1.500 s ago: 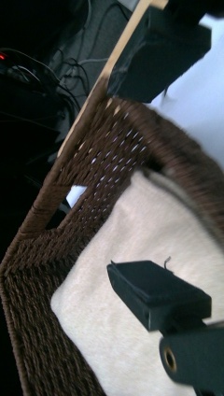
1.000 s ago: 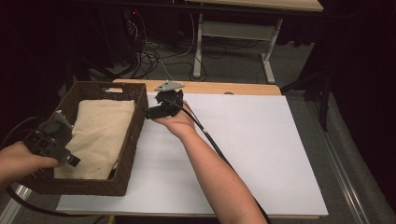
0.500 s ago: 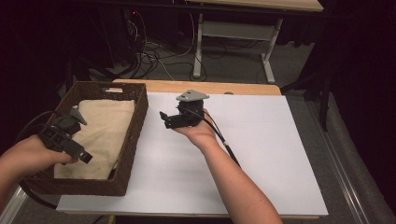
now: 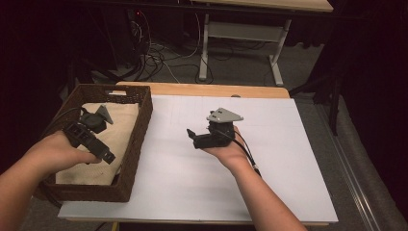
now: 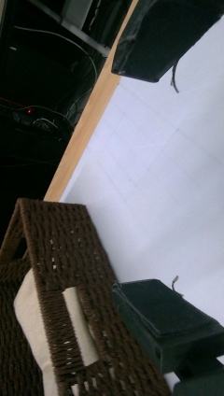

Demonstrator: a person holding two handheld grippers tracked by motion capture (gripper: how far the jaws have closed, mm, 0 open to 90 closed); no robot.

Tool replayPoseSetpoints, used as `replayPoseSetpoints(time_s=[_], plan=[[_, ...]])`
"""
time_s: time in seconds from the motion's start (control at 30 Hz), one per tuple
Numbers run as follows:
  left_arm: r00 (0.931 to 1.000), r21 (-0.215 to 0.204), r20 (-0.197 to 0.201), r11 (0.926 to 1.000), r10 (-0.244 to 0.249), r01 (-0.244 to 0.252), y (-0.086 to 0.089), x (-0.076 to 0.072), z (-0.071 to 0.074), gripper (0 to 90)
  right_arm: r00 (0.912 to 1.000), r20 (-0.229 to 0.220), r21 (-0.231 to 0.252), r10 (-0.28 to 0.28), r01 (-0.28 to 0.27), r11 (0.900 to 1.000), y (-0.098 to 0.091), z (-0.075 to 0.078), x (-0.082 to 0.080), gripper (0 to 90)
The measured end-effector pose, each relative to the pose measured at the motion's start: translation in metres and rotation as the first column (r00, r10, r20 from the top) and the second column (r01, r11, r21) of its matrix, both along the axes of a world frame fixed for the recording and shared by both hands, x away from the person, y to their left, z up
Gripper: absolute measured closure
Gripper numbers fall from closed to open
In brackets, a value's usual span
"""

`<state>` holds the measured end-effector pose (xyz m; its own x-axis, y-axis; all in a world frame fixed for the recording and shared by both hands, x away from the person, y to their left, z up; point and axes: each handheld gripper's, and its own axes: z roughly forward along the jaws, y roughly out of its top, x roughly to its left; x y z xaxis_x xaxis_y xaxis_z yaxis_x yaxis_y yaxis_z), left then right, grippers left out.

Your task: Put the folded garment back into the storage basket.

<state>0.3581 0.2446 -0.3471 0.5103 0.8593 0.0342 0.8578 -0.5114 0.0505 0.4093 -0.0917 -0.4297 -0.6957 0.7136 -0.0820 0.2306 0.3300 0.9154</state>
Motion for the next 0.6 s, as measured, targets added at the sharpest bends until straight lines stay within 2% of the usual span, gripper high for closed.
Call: replayPoseSetpoints(time_s=[0.23,0.27,0.37,0.6], plan=[[0.9986,0.006,-0.01,0.9987,-0.051,0.051,-0.033,0.006,-0.003,0.0,0.9994,-0.007,-0.01,-0.035,0.035,0.9993,-0.032,-0.011,-0.014,0.1],[0.9986,0.006,-0.01,0.9987,-0.051,0.051,-0.033,0.006,-0.003,0.0,0.9994,-0.007,-0.01,-0.035,0.035,0.9993,-0.032,-0.011,-0.014,0.1],[0.996,0.002,-0.018,0.9961,-0.088,0.088,-0.053,0.009,-0.009,0.0,0.9987,-0.01,-0.01,-0.05,0.05,0.9987,-0.049,-0.016,-0.021,0.1],[0.9895,0.0,-0.029,0.9899,-0.142,0.142,-0.084,0.016,-0.021,0.0,0.9969,-0.005,-0.021,-0.078,0.078,0.9967,-0.081,-0.022,-0.036,0.1]])
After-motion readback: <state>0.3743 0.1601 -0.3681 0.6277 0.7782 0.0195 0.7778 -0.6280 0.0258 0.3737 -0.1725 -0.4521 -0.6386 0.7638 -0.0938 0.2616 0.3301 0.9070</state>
